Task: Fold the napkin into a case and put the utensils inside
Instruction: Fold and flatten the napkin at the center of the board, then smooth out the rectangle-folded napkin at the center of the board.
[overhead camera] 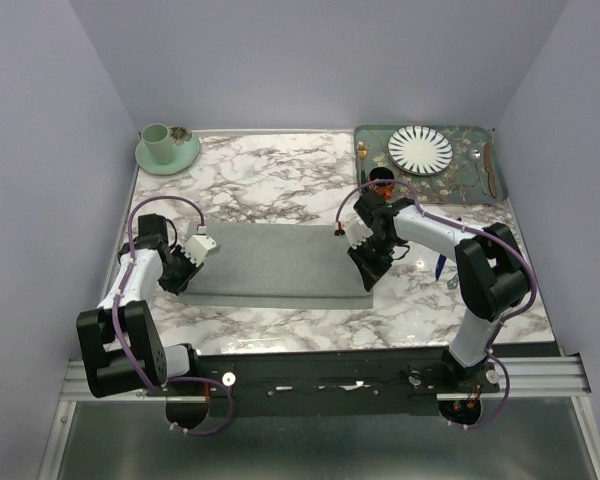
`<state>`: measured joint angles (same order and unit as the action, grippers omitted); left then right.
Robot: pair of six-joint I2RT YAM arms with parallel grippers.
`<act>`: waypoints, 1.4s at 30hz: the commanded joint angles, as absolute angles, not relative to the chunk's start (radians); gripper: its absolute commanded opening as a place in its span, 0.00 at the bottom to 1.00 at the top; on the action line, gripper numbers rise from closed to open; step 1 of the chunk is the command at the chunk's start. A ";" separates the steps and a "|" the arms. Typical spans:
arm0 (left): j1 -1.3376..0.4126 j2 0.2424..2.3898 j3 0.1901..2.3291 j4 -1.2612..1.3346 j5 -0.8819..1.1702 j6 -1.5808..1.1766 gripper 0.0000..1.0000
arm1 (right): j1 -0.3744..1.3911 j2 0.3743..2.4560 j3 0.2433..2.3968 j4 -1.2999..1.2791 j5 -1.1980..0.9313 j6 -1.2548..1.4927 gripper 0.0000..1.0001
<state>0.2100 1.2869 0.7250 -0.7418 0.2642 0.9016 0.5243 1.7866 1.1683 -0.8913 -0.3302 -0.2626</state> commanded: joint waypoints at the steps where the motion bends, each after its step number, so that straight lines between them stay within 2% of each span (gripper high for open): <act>1: 0.216 1.276 0.713 -0.745 0.252 0.917 0.09 | 0.529 1.795 1.177 -0.911 -0.330 -0.290 0.01; 2: 0.218 1.269 0.718 -0.761 0.255 0.923 0.10 | 0.529 1.795 1.175 -0.917 -0.342 -0.293 0.01; 3: 0.218 1.261 0.721 -0.771 0.259 0.928 0.15 | 0.529 1.792 1.170 -0.923 -0.362 -0.299 0.01; 4: 0.219 1.253 0.722 -0.784 0.270 0.934 0.20 | 0.529 1.781 1.160 -0.934 -0.373 -0.302 0.06; 5: 0.221 1.234 0.729 -0.814 0.278 0.943 0.26 | 0.529 1.775 1.152 -0.937 -0.380 -0.307 0.11; 6: 0.225 1.220 0.730 -0.828 0.287 0.957 0.37 | 0.531 1.767 1.147 -0.943 -0.399 -0.311 0.22; 8: 0.230 1.188 0.738 -0.877 0.317 0.976 0.45 | 0.531 1.746 1.138 -0.960 -0.419 -0.318 0.38; 9: 0.230 1.175 0.739 -0.885 0.322 0.977 0.50 | 0.529 1.740 1.138 -0.968 -0.440 -0.322 0.50; 10: 0.232 1.164 0.742 -0.891 0.327 0.979 0.57 | 0.529 1.730 1.141 -0.983 -0.452 -0.322 0.55; 13: 0.236 1.114 0.756 -0.917 0.359 0.976 0.61 | 0.531 1.704 1.169 -1.021 -0.494 -0.319 0.64; 19: 0.236 1.094 0.802 -0.908 0.390 0.908 0.61 | 0.531 1.697 1.250 -1.042 -0.492 -0.310 0.65; 28: 0.236 1.316 0.859 -0.838 0.399 0.758 0.56 | 0.529 1.853 1.344 -0.963 -0.434 -0.275 0.63; 38: 0.233 1.460 0.816 -0.765 0.342 0.729 0.53 | 0.523 1.956 1.269 -0.913 -0.357 -0.285 0.63; 41: 0.233 1.375 0.827 -0.782 0.394 0.723 0.57 | 0.506 1.889 1.272 -0.922 -0.412 -0.284 0.63; 42: 0.235 1.341 0.848 -0.781 0.431 0.707 0.66 | 0.503 1.859 1.285 -0.930 -0.435 -0.284 0.66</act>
